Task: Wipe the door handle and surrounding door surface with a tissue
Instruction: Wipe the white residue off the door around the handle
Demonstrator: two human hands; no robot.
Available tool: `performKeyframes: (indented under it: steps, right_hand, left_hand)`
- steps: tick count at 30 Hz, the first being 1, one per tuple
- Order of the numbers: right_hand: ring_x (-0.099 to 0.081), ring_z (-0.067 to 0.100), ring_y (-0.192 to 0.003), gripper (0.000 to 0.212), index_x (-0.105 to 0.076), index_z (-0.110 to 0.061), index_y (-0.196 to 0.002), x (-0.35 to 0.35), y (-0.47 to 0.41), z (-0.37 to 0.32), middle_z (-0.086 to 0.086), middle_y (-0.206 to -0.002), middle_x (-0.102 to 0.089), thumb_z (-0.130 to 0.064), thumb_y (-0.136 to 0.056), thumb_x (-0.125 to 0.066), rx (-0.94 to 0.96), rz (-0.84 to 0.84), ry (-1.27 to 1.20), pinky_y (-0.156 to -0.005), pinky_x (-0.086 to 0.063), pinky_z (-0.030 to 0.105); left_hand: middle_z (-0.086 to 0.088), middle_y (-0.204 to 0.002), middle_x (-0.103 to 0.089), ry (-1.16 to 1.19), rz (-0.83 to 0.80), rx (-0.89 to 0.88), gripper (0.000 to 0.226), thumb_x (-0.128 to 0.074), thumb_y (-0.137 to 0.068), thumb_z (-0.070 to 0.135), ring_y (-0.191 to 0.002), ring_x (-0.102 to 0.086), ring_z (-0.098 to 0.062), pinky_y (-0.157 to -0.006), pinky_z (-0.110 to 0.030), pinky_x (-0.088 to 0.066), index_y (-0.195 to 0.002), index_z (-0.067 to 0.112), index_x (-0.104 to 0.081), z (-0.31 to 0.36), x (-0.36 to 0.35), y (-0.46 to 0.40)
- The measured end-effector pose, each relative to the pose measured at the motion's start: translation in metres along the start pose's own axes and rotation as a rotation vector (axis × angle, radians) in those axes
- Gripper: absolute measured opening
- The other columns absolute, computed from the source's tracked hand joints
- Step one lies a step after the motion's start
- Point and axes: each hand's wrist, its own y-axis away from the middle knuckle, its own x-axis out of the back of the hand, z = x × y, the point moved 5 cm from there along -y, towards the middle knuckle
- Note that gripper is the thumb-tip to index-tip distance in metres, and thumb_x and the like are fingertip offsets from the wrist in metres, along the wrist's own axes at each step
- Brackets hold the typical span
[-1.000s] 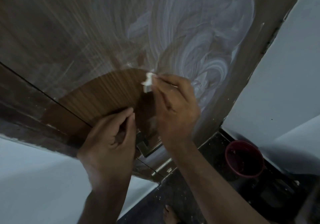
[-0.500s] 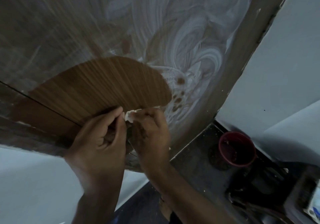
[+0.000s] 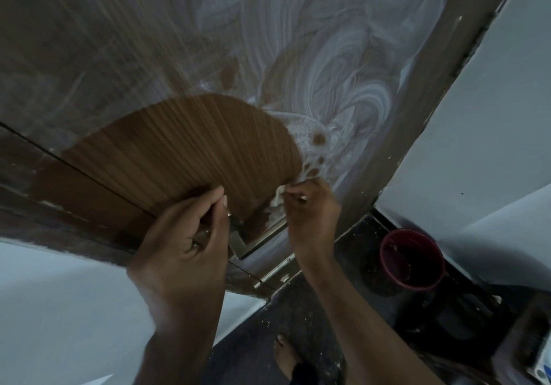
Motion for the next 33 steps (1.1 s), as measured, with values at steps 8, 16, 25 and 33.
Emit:
performKeyframes:
  steps: [8, 16, 25, 33]
  right_hand:
    - [-0.066, 0.002, -0.085, 0.018, -0.074, -0.016, -0.099, 0.002, 0.004, 0.0, -0.007, -0.104, -0.067, -0.009, -0.083, -0.075, -0.196, 0.017, -0.175, -0.066, -0.051, 0.007]
    - [-0.062, -0.011, -0.084, 0.013, -0.074, -0.011, -0.088, -0.002, 0.01, -0.01, -0.001, -0.095, -0.067, -0.001, -0.08, -0.078, -0.008, 0.068, -0.047, -0.066, -0.045, -0.001]
    - [-0.059, -0.003, -0.069, 0.013, -0.071, -0.014, -0.084, -0.023, 0.021, -0.031, -0.006, -0.086, -0.066, -0.001, -0.088, -0.069, 0.216, -0.179, 0.16, -0.065, -0.044, 0.001]
    - [-0.071, 0.007, -0.068, 0.017, -0.071, -0.006, -0.079, -0.011, -0.023, 0.014, 0.002, -0.078, -0.074, 0.006, -0.071, -0.08, -0.485, -0.347, -0.22, -0.057, -0.053, 0.012]
  left_hand:
    - [0.007, -0.099, -0.07, -0.004, -0.01, -0.001, 0.016, -0.074, -0.096, 0.018, -0.085, -0.061, 0.004, -0.082, 0.001, -0.043, -0.107, 0.008, -0.08, -0.001, -0.002, 0.003]
    - [0.0, -0.096, -0.077, 0.016, -0.015, -0.012, 0.013, -0.076, -0.093, 0.013, -0.081, -0.066, -0.003, -0.083, -0.003, -0.047, -0.103, 0.006, -0.081, -0.005, -0.011, 0.006]
    - [-0.004, -0.095, -0.078, 0.013, -0.062, -0.005, 0.013, -0.078, -0.09, 0.009, -0.078, -0.067, -0.007, -0.077, -0.012, -0.051, -0.103, 0.007, -0.081, -0.013, -0.016, 0.006]
    - [-0.003, -0.097, -0.079, 0.017, -0.084, -0.011, 0.013, -0.077, -0.092, 0.013, -0.078, -0.069, -0.007, -0.075, -0.016, -0.054, -0.104, 0.009, -0.081, -0.012, -0.016, 0.011]
